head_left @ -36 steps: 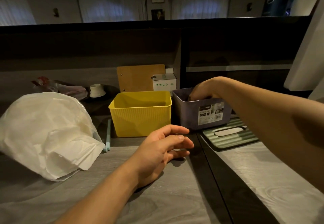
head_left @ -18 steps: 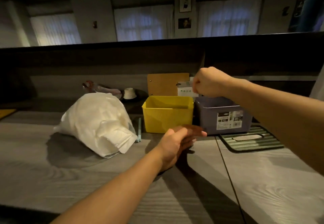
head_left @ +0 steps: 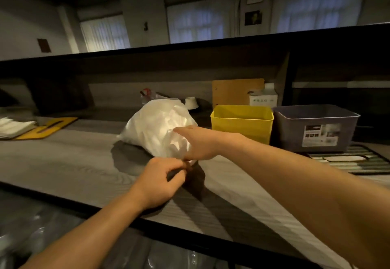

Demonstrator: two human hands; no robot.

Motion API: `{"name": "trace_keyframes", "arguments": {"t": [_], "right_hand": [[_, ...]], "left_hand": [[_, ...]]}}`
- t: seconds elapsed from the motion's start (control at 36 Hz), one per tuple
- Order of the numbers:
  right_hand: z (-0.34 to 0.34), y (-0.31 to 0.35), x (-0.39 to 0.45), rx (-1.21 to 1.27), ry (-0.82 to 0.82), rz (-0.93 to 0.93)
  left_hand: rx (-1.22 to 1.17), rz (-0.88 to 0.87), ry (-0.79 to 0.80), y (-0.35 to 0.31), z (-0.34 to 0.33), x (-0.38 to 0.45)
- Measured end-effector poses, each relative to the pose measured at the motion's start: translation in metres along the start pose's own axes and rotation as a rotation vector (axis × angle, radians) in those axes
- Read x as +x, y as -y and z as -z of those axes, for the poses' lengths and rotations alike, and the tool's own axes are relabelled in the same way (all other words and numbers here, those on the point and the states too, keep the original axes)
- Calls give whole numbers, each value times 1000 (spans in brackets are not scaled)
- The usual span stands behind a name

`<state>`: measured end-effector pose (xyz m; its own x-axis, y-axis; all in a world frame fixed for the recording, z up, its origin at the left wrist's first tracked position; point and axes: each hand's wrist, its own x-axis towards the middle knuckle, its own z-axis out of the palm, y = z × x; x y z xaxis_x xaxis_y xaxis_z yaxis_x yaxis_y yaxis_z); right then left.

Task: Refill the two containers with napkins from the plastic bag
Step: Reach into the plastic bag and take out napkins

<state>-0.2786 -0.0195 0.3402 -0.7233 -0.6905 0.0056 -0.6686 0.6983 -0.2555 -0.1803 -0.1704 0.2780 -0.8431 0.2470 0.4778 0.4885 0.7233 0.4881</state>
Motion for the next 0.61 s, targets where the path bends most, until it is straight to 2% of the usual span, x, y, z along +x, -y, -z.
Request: {"name": "trace_keyframes", "arguments": {"t": [0.14, 0.28, 0.42, 0.61], "right_hand": [[-20, 6, 24, 91, -107, -43], [-25, 7, 36, -11, -107, -35], [-12, 5, 37, -94, -201, -36], [0, -3, 34, -40, -185, 19]], "left_hand": [[-37, 92, -89, 14, 2, 4], [-109, 193, -105, 20, 4, 6], [-173, 269, -90, 29, 3, 10], [-245, 343, -151, 27, 3, 11]]}}
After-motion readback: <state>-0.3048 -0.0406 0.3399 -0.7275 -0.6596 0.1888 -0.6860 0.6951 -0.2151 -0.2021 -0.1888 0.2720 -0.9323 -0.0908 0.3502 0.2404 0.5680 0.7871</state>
